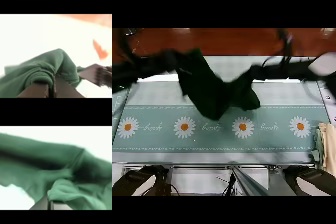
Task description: Fold the shirts.
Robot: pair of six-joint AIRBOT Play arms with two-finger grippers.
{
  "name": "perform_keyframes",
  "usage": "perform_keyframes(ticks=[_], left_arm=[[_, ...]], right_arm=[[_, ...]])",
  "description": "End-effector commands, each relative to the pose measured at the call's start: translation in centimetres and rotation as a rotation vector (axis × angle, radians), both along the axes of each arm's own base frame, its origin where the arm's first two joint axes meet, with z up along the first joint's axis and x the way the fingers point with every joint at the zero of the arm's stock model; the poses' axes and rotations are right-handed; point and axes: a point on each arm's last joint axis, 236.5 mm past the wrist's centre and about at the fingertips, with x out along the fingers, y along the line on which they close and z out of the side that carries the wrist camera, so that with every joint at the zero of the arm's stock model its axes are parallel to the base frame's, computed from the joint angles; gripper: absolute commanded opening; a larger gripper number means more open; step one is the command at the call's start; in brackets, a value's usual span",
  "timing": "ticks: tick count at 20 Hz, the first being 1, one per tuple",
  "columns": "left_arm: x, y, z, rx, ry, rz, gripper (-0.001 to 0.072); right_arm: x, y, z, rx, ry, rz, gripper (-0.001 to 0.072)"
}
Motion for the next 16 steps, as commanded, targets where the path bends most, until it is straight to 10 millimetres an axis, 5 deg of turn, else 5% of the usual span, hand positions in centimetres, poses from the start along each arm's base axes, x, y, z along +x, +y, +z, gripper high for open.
perform_keyframes(ticks=[1,4,7,11,16], left_arm=[[-3.0,5.3,15.6,-0.051,-0.365,0.156,0.0024],[-8.5,7.0,23.5,0.019,-0.548,0.181,0.0024],[-12.6,9.5,25.6,0.134,-0.557,0.296,0.0024],[-17.2,14.5,23.9,0.337,-0.485,0.54,0.0024],[-22.9,16.8,18.7,0.479,-0.303,0.629,0.0024]], right_arm=[[-1.1,-6.9,17.2,-0.145,-0.358,-0.104,0.0025],[-7.2,-10.1,26.8,-0.239,-0.598,-0.169,0.0025],[-13.6,-11.8,30.6,-0.259,-0.738,-0.219,0.0025],[-20.0,-14.6,30.6,-0.329,-0.775,-0.292,0.0025],[-24.0,-16.1,27.0,-0.357,-0.671,-0.32,0.0026]])
